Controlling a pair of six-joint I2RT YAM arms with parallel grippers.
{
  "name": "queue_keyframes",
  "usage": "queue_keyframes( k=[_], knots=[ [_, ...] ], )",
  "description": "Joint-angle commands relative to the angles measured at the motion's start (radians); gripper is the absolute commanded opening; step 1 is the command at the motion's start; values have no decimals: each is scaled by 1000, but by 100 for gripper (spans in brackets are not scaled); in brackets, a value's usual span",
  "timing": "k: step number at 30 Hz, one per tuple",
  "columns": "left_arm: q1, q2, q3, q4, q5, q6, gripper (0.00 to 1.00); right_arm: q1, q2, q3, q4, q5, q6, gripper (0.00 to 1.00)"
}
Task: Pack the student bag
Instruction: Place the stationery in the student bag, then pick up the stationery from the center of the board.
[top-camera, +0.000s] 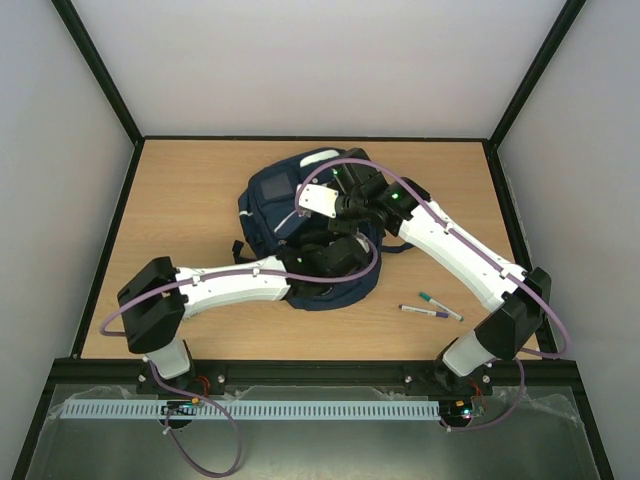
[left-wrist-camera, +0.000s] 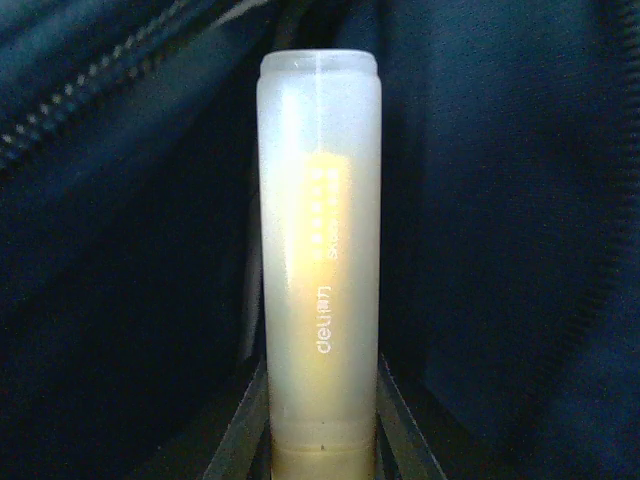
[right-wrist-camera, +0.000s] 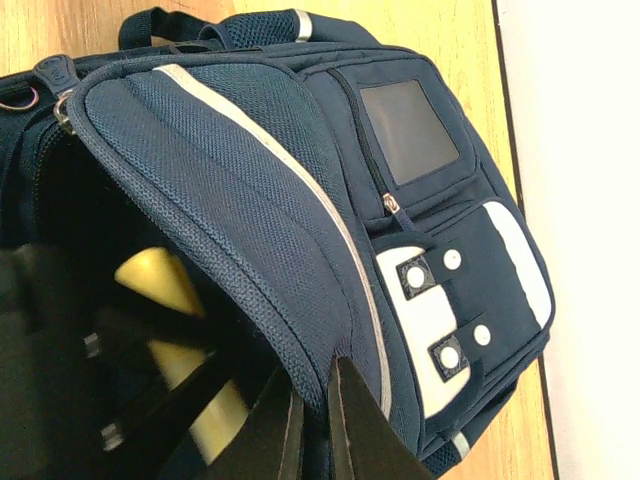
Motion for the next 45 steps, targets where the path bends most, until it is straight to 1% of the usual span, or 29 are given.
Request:
queue_keyframes(
  k=[1, 3, 4, 5, 7, 9, 14, 17, 20, 23, 25, 27, 29, 33, 36, 39, 41, 42, 43, 44, 45],
  knots=[
    [55, 39, 40, 61, -115, 32, 8, 3, -36, 50, 109, -54, 14, 1],
    [67, 54, 45, 83, -151, 41, 28, 2, -37, 47, 110, -54, 17, 1],
    [69, 58, 48, 89, -161, 37, 35, 3, -37, 47, 112, -52, 19, 1],
    [68, 59, 51, 90, -163, 27, 40, 2, -38, 44, 114, -51, 21, 1],
    [67, 52, 58, 75, -151, 4, 46, 2, -39, 38, 116, -47, 21, 1],
    [62, 38, 54, 61, -136, -14, 48, 2, -40, 31, 118, -41, 21, 1],
    [26, -18, 28, 35, -115, -63, 49, 1, -42, -5, 144, -23, 30, 1],
    [-18, -68, 2, 6, -104, -112, 49, -7, -42, -30, 172, -29, 57, 1],
    [-82, -120, -29, -44, -93, -192, 49, -29, -37, -69, 203, -58, 103, 1],
    [-158, -171, -59, -125, -108, -322, 49, -43, -37, -131, 245, -53, 136, 1],
    [-206, -189, -70, -206, -174, -450, 48, -42, -45, -187, 301, -5, 159, 1],
    [-255, -201, -69, -316, -199, -598, 48, -45, -59, -233, 351, 29, 196, 1],
    [-309, -223, -81, -415, -210, -736, 48, -45, -71, -266, 368, 27, 228, 1],
    [-378, -287, -109, -532, -198, -977, 48, -46, -100, -337, 371, -2, 230, 1],
    [-384, -352, -143, -575, -163, -1135, 49, -45, -140, -401, 368, -40, 259, 1],
    [-379, -431, -188, -582, -138, -1260, 55, -45, -208, -481, 377, -95, 306, 1],
    [-361, -465, -204, -602, -134, -1340, 55, -46, -254, -542, 393, -159, 339, 1],
    [-345, -478, -206, -629, -142, -1402, 58, -45, -275, -577, 407, -187, 349, 1],
    [-323, -494, -210, -656, -145, -1473, 62, -45, -292, -608, 426, -202, 361, 1],
    [-276, -513, -221, -665, -132, -1522, 67, -45, -301, -635, 442, -215, 366, 1],
    [-227, -533, -236, -646, -99, -1530, 71, -46, -306, -657, 457, -221, 367, 1]
  ],
)
